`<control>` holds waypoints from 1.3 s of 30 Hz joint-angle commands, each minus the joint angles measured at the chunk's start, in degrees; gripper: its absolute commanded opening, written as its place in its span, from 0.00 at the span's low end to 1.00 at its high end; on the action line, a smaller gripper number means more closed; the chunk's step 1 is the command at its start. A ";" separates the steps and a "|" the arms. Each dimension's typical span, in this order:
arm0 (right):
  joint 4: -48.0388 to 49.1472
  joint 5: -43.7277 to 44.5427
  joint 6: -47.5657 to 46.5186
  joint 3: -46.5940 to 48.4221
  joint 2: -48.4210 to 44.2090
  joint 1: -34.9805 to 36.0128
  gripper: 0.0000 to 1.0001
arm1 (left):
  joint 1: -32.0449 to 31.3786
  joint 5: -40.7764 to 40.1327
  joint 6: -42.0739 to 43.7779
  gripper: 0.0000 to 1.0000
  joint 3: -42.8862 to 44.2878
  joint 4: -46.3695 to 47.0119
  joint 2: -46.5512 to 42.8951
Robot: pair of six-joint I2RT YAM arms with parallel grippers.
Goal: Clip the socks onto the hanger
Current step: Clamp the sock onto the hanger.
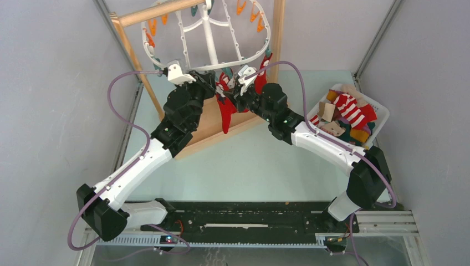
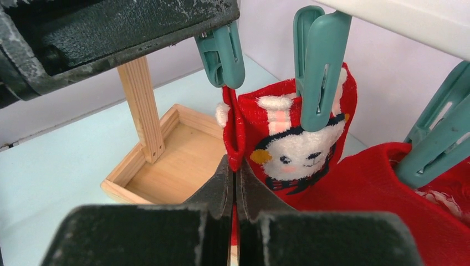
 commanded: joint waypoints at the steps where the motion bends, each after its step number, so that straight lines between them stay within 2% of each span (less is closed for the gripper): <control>1: 3.21 1.13 -0.28 2.61 -0.83 0.50 0.00 | -0.15 -0.97 -1.53 0.15 4.29 -0.72 -1.22; 18: 6.04 1.75 -1.46 2.67 -0.72 1.37 0.00 | -0.20 -2.10 -2.62 0.14 4.70 -4.40 -1.45; 39: 9.27 1.21 -7.29 2.53 -0.09 3.51 0.00 | 0.06 -2.13 -3.58 0.14 4.07 -5.26 -1.67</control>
